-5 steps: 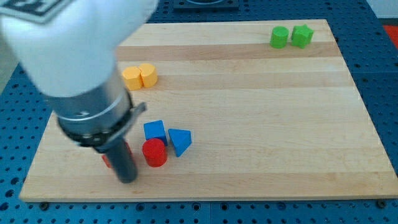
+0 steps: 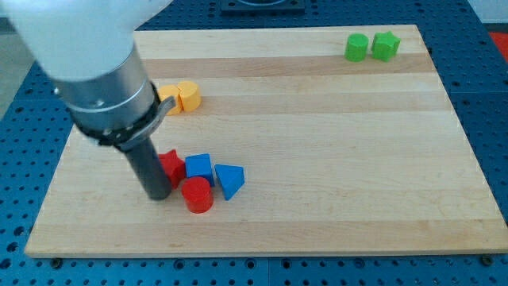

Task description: Move the red star below the yellow heart

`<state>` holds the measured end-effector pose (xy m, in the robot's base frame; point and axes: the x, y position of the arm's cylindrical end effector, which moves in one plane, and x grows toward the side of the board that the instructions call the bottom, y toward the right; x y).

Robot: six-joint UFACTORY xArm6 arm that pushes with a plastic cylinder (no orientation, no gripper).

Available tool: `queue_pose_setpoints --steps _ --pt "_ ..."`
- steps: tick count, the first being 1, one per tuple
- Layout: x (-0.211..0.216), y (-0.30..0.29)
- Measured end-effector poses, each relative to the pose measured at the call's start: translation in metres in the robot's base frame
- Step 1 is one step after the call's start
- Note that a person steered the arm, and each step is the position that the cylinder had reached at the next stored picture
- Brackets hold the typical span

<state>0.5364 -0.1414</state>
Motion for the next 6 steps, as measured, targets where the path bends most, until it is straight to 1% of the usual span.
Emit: queue_pose_setpoints --steps 1,3,5,6 --pt "-0.036 0.001" --pt "-0.052 0.009" --pt "-0.102 0.014" --pt "-0.113 0.018"
